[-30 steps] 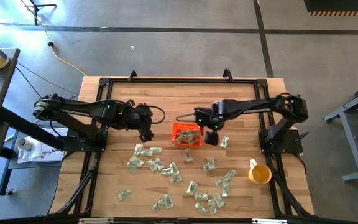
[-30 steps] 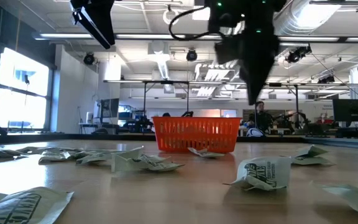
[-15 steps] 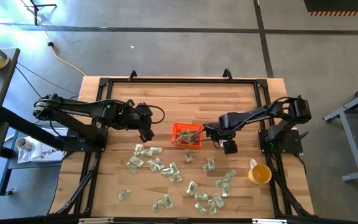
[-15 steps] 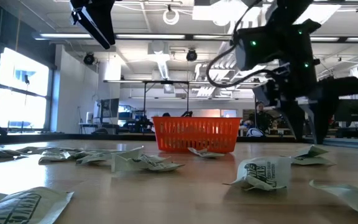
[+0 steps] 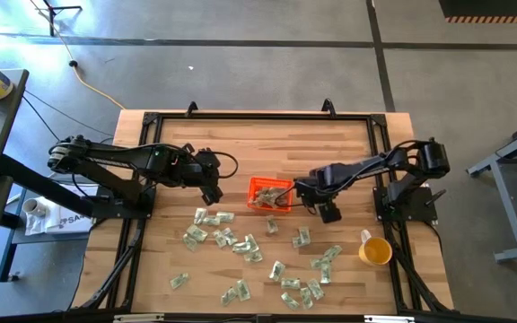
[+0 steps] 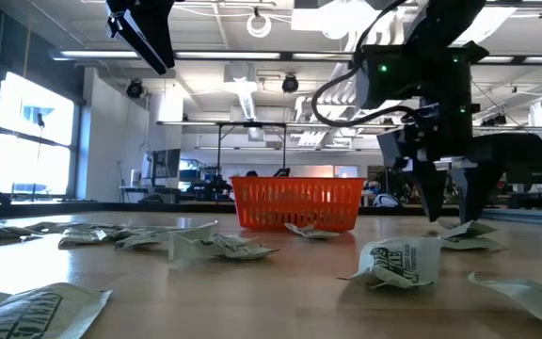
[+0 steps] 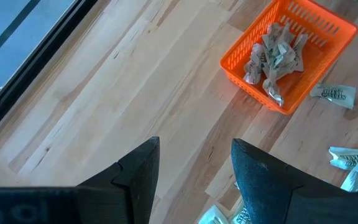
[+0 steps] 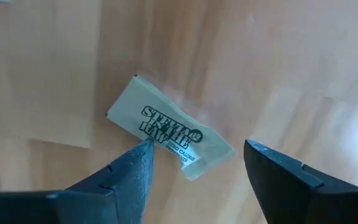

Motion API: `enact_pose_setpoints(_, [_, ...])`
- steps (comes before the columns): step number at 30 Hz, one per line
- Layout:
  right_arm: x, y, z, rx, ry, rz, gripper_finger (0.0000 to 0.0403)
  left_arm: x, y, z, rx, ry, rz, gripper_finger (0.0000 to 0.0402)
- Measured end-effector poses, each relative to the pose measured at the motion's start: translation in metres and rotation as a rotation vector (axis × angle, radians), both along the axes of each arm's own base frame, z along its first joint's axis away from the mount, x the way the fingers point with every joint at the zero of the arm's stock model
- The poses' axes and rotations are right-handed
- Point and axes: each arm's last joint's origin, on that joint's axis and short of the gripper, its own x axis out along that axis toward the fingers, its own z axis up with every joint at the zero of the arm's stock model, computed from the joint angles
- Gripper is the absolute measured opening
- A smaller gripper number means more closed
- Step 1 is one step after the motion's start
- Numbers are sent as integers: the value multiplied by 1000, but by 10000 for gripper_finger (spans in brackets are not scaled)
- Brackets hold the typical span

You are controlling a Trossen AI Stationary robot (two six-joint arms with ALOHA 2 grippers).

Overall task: Pick and place Stevia / Truvia into bins
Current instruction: Put the light green stevia packet into the orange bin

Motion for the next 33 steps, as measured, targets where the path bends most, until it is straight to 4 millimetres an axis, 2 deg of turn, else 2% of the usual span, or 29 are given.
enact_pose_setpoints(5, [1, -5, -5, 76, 19, -64, 197, 0, 0, 0, 0, 0, 0, 232])
enact_pose_setpoints(12, [2, -13, -10, 112, 35, -204, 80, 0, 0, 0, 0, 0, 0, 232])
enact_pose_setpoints(16, [0, -14, -5, 147, 22, -316, 14, 0, 0, 0, 9, 1, -2, 232])
enact_pose_setpoints(21, [6, -12, 25, 125, -130, -403, 18, 0, 0, 0, 17, 5, -12, 232])
enact_pose_setpoints(25, [12, -13, 62, 122, -337, -451, 5, 0, 0, 0, 18, 5, -12, 232])
enact_pose_setpoints(28, [22, -19, 88, 162, -514, -484, 15, 0, 0, 0, 18, 5, -12, 232])
enact_pose_setpoints(30, [32, -24, 97, 222, -605, -497, 27, 0, 0, 0, 18, 4, -12, 232])
enact_pose_setpoints(33, [50, -30, 99, 299, -673, -518, 45, 1, 0, 0, 19, 2, -15, 232])
